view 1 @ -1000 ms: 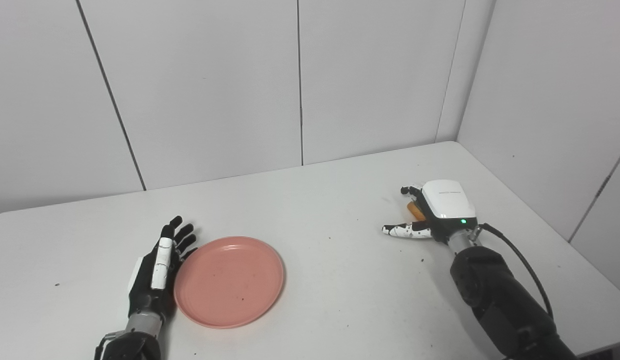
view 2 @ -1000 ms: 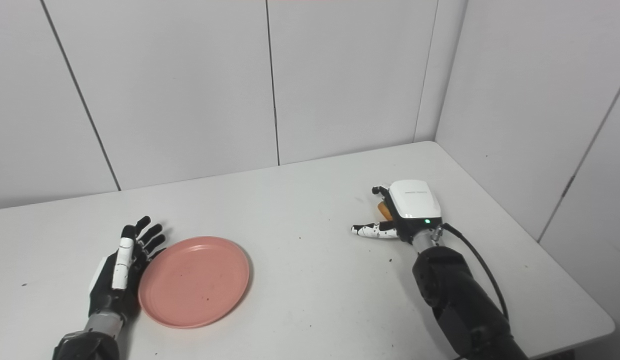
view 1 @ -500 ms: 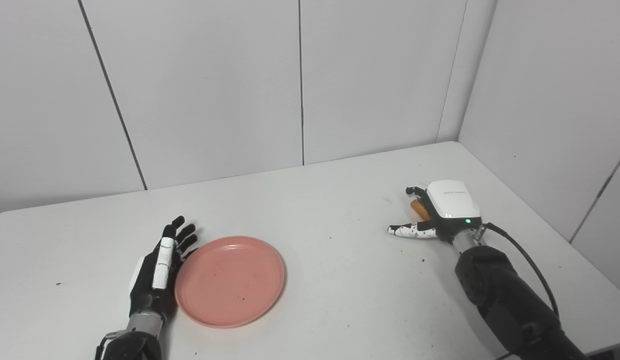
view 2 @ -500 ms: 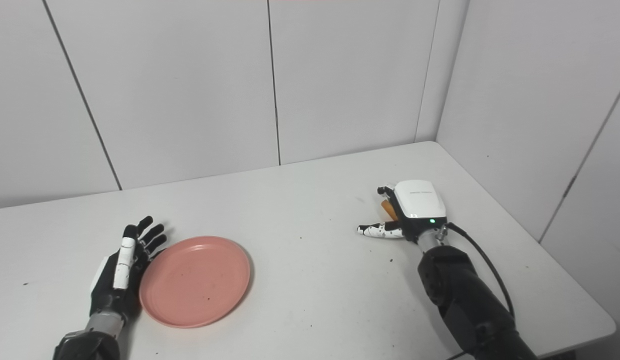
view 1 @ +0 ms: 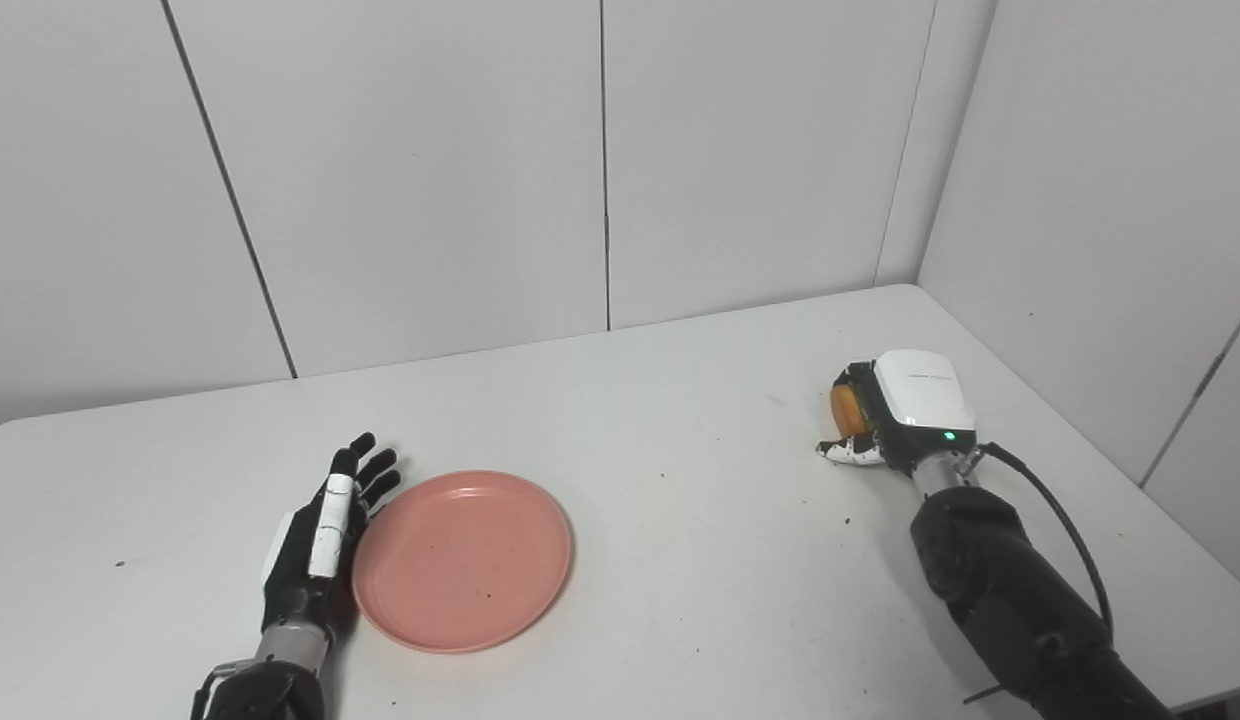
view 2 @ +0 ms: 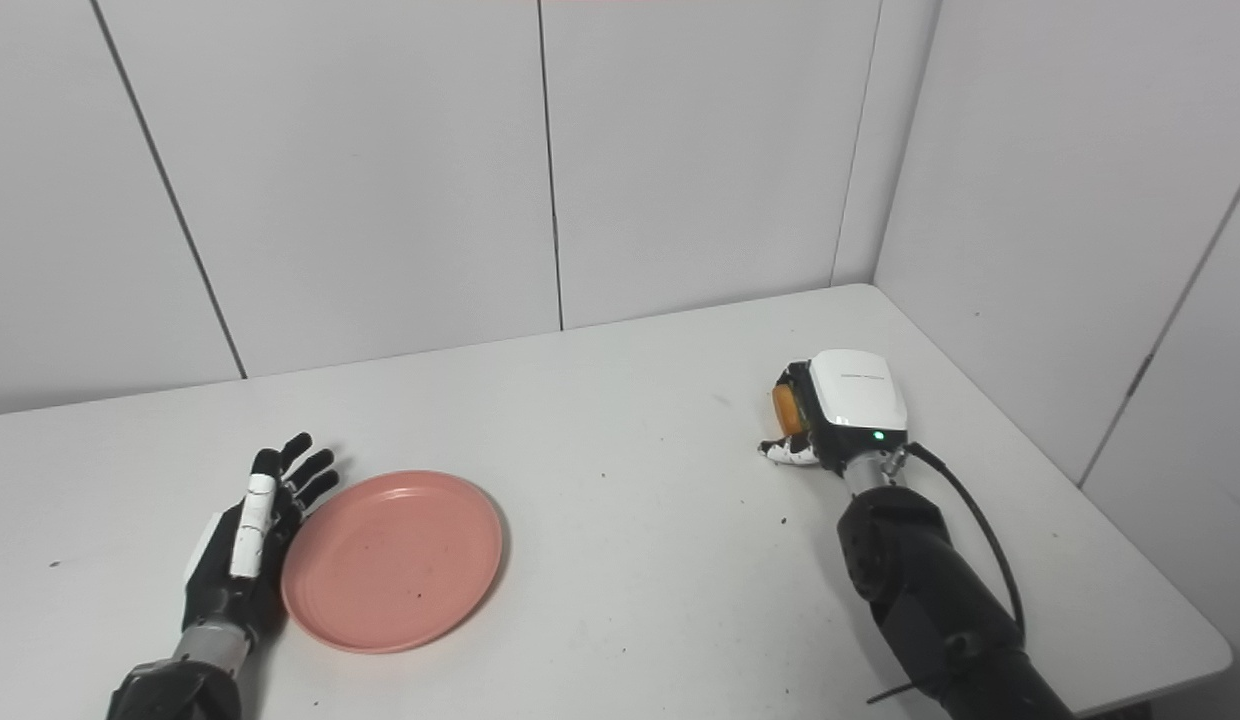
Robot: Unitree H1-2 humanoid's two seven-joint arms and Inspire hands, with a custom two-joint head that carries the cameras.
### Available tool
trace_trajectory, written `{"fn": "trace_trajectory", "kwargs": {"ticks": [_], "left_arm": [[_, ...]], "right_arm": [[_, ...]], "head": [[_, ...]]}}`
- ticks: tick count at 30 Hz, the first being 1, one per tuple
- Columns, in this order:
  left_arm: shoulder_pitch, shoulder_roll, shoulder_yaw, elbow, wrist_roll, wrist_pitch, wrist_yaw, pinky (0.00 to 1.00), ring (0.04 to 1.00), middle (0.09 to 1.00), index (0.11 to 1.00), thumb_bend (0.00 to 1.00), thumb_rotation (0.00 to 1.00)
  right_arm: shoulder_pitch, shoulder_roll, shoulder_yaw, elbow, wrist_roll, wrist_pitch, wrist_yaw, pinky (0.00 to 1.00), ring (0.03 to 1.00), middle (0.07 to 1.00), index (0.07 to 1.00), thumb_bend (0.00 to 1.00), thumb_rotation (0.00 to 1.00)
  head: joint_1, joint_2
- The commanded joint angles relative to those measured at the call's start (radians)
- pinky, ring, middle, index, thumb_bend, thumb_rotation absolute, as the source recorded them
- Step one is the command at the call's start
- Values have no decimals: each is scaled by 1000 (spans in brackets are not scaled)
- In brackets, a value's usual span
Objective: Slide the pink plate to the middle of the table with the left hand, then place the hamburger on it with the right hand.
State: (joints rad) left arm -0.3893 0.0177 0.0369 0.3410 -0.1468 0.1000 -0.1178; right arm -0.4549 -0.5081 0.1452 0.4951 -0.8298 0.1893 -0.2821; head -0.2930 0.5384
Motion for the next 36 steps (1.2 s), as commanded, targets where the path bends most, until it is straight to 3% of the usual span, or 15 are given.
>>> {"fn": "trace_trajectory", "kwargs": {"ticks": [1,5,7,17,27,28,36], "left_arm": [[-12,4,-2,-9,0,11,-2,815,893,885,888,834,875],[-11,6,-3,-11,0,10,-7,819,897,889,887,833,876],[-11,6,-3,-11,0,10,-7,820,895,890,883,834,876],[-11,0,-4,-19,2,20,-1,813,892,885,877,825,878],[-7,-20,-16,-47,17,34,20,804,887,886,887,841,887],[-7,-22,-17,-48,16,35,21,804,888,888,889,839,887],[-3,-44,-28,-58,33,48,41,804,890,879,894,841,886]], "right_arm": [[7,-30,-4,19,2,54,17,345,514,641,493,477,0],[7,-32,0,22,13,55,19,342,509,612,493,478,0],[9,-33,-1,19,20,48,20,290,439,538,563,485,0],[20,-48,16,-32,33,-13,-31,285,433,520,553,489,0],[12,-45,2,-237,44,-23,3,305,456,542,537,488,0],[12,-42,-2,-262,50,-28,9,375,442,537,516,493,0],[15,-20,-9,-447,54,-32,61,302,429,505,557,489,0]], "head": [[1,0],[0,4],[1,4],[8,6],[56,7],[56,7],[111,13]]}}
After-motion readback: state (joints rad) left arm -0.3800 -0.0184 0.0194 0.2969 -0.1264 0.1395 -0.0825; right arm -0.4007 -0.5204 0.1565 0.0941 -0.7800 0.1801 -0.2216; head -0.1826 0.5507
